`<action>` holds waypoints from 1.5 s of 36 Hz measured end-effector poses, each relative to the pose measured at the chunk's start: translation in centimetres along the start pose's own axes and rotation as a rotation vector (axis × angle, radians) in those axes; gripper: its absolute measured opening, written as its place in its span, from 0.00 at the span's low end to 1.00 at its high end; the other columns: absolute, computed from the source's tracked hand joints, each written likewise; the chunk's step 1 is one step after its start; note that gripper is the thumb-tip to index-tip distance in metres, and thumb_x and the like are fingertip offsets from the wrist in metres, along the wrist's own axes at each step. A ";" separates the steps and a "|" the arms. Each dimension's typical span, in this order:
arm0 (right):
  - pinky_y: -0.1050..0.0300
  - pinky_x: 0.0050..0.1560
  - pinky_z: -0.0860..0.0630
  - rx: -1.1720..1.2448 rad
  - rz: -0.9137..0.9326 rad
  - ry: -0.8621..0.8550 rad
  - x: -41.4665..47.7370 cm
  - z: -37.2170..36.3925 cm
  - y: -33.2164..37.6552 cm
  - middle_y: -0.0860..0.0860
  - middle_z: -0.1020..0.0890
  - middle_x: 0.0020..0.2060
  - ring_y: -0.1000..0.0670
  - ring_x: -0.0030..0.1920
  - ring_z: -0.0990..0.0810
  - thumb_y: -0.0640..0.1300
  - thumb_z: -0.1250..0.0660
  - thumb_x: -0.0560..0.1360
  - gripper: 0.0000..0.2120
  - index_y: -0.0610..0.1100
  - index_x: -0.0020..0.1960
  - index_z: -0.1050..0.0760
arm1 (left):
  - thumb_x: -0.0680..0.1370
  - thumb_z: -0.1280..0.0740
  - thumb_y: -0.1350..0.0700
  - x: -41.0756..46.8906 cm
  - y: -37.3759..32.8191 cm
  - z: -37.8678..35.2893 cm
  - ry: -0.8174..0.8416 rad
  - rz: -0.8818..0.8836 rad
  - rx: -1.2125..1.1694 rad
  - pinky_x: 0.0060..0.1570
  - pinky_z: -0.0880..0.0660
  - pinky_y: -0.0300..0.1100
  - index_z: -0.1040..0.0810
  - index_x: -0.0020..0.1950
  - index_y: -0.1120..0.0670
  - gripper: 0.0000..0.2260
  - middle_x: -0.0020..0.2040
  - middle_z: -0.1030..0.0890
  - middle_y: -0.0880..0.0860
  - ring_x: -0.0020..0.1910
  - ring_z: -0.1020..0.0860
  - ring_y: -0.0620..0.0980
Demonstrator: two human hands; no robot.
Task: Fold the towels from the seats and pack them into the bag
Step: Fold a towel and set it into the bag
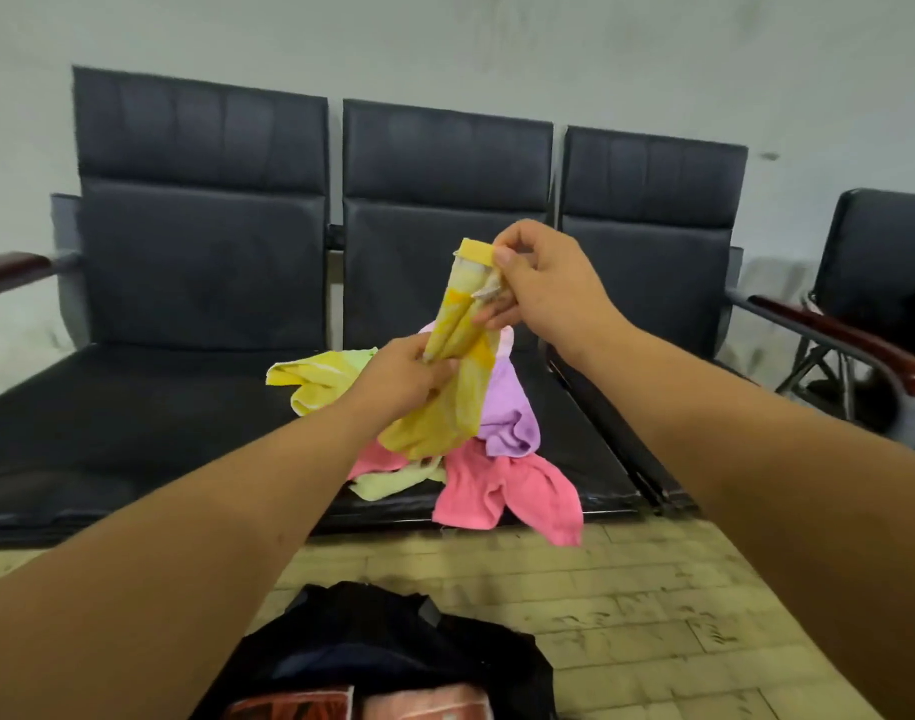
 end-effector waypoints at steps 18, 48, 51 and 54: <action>0.45 0.44 0.16 0.132 -0.242 -0.153 -0.1 5.8 4.8 0.41 0.18 0.42 0.44 0.38 0.16 0.32 0.38 0.78 0.07 0.33 0.53 0.22 | 0.76 0.32 0.57 -1.3 -9.8 3.5 0.101 -0.097 0.528 0.40 0.20 0.46 0.21 0.51 0.53 0.05 0.43 0.19 0.52 0.42 0.18 0.54; 0.41 0.48 0.16 0.077 -0.262 0.108 -4.1 4.8 10.3 0.37 0.16 0.47 0.39 0.44 0.15 0.40 0.29 0.75 0.09 0.36 0.52 0.20 | 0.78 0.31 0.54 -8.0 -18.4 5.7 0.206 -0.298 0.072 0.61 0.23 0.57 0.23 0.65 0.49 0.16 0.56 0.16 0.52 0.57 0.18 0.52; 0.47 0.47 0.18 -0.032 -0.210 0.172 -4.8 4.7 9.5 0.44 0.17 0.43 0.47 0.43 0.17 0.44 0.25 0.73 0.08 0.42 0.45 0.23 | 0.75 0.33 0.52 -8.9 -17.5 6.4 0.135 -0.261 0.195 0.59 0.23 0.60 0.19 0.57 0.49 0.12 0.51 0.16 0.54 0.53 0.18 0.55; 0.44 0.53 0.17 -0.031 -0.269 0.381 -6.1 4.1 7.9 0.44 0.14 0.49 0.44 0.50 0.14 0.44 0.22 0.71 0.15 0.42 0.54 0.19 | 0.78 0.37 0.59 -9.7 -16.7 7.2 0.013 -0.187 0.056 0.53 0.20 0.48 0.20 0.51 0.50 0.08 0.49 0.17 0.56 0.49 0.18 0.53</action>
Point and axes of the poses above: each hand's wrist, its own x-axis towards the middle knuckle, its own z-axis out of the back of the hand, y = z × x, the point moved 3 cm from there along x, towards the middle knuckle
